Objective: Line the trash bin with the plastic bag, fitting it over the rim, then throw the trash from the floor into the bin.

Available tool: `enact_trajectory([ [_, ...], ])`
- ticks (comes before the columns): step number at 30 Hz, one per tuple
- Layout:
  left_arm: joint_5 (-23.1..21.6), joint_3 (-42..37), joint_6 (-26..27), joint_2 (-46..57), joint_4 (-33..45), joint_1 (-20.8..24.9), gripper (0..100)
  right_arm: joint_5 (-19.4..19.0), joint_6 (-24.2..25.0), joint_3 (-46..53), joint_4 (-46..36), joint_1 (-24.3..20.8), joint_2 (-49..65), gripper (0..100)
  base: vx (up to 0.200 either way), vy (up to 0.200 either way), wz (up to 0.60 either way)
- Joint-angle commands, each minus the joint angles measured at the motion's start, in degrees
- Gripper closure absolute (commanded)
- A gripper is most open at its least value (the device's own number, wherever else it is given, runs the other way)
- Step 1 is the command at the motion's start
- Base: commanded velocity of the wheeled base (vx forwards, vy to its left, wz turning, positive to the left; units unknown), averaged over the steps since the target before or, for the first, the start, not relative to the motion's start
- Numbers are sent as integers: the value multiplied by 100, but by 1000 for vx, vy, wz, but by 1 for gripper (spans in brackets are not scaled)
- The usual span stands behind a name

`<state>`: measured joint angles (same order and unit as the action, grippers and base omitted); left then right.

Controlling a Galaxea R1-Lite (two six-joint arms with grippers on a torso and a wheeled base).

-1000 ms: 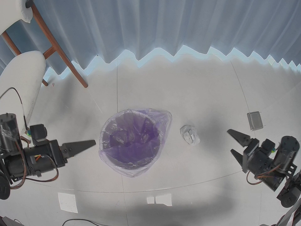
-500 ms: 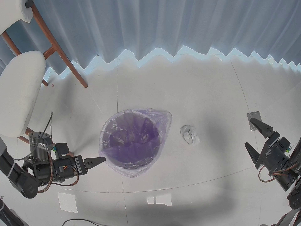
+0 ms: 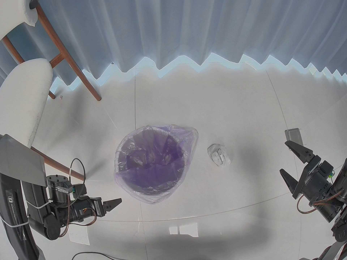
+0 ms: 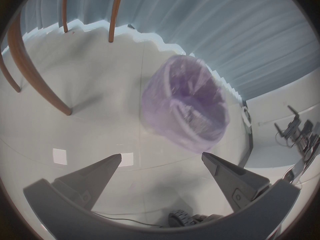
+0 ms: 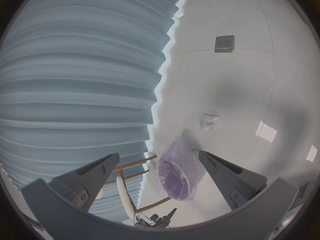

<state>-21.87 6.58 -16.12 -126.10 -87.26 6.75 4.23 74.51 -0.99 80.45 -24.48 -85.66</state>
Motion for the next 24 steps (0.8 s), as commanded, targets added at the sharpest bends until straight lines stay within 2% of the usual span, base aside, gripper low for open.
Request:
enact_trajectory([
  [1, 60, -87, 153, -785, -142, -192, 0, -1, 11, 99, -55, -48, 6, 0, 0, 0, 0],
  [5, 60, 194, 74, -925, -142, -183, 0, -1, 11, 99, -143, -48, -3, 0, 0, 0, 0],
  [9, 51, 414, -340, -916, -142, -157, 0, -1, 11, 99, -170, -57, -3, 0, 0, 0, 0],
  [11, 60, 625, -841, -916, -142, -122, 0, -1, 11, 99, -170, -57, -21, 0, 0, 0, 0],
  [13, 60, 669, -928, -925, -142, -122, 0, -1, 11, 99, -170, -57, -21, 0, 0, 0, 0],
  [16, 60, 933, -1333, -1039, -142, -130, 0, -1, 11, 99, -170, -66, -29, 0, 0, 0, 0],
  [24, 60, 1267, -1755, -1189, -151, -166, 0, -19, 11, 99, -310, -75, -47, 0, 0, 0, 0],
])
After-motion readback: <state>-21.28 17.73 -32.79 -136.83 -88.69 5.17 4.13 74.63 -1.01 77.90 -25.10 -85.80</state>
